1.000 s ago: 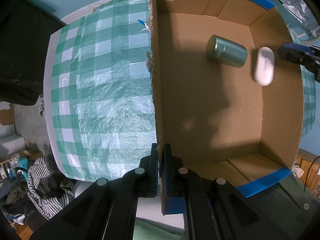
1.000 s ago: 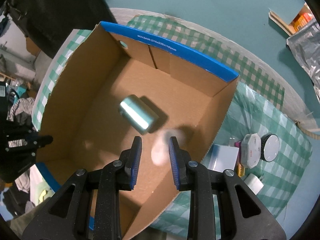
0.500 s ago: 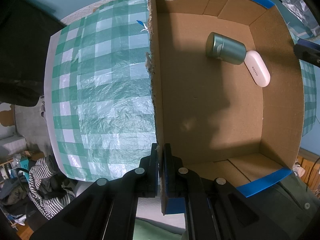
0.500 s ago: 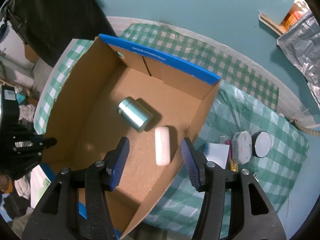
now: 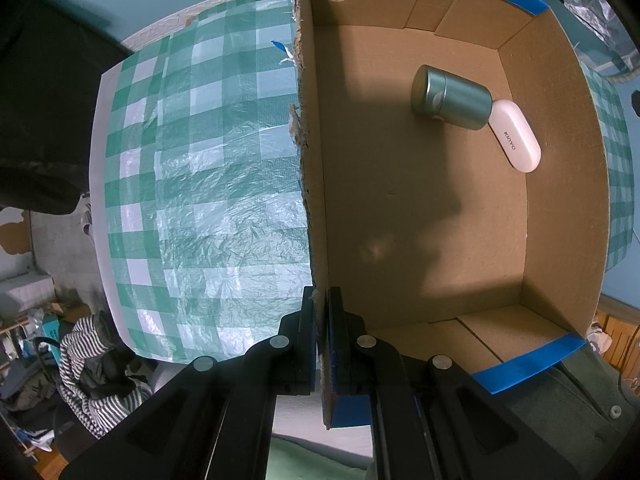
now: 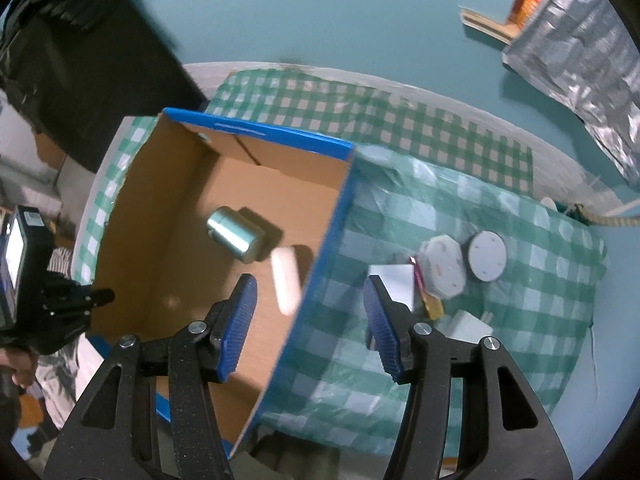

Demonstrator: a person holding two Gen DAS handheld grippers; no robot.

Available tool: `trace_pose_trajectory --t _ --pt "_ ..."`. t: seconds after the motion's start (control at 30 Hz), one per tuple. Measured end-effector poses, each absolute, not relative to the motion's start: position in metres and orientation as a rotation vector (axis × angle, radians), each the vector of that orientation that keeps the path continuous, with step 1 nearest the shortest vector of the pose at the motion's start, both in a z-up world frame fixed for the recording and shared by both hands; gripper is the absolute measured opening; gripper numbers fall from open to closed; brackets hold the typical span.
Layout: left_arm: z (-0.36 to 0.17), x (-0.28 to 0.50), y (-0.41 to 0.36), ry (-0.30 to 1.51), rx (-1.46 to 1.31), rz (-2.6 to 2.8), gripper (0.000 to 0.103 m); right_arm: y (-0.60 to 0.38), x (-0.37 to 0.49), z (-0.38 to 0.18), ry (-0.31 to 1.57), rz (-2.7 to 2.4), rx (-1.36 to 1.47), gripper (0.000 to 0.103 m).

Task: Organize rigid objects
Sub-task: 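Withdraw the right gripper from the box toward the white charger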

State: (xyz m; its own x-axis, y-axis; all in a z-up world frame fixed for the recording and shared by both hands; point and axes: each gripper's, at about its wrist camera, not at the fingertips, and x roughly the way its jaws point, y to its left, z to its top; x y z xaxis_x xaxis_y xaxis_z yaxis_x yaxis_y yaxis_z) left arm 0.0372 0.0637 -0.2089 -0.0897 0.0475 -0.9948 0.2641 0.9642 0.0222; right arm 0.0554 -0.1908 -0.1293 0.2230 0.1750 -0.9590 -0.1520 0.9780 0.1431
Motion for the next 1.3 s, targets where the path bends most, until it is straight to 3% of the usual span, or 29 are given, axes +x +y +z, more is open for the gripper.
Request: trace_pose_trajectory --t 0.73,1.1,1.3 --pt "-0.207 0.037 0.064 1.655 0.245 -0.182 0.005 -0.282 0.029 -0.151 1.386 0.046 0.148 0.055" --pt "-0.206 0.038 0.064 1.656 0.249 -0.18 0.005 -0.342 0.03 -0.206 1.488 -0.092 0.288 0.056" --pt "-0.205 0.038 0.063 1.655 0.242 -0.173 0.005 -0.364 0.035 -0.239 1.525 -0.169 0.336 0.063"
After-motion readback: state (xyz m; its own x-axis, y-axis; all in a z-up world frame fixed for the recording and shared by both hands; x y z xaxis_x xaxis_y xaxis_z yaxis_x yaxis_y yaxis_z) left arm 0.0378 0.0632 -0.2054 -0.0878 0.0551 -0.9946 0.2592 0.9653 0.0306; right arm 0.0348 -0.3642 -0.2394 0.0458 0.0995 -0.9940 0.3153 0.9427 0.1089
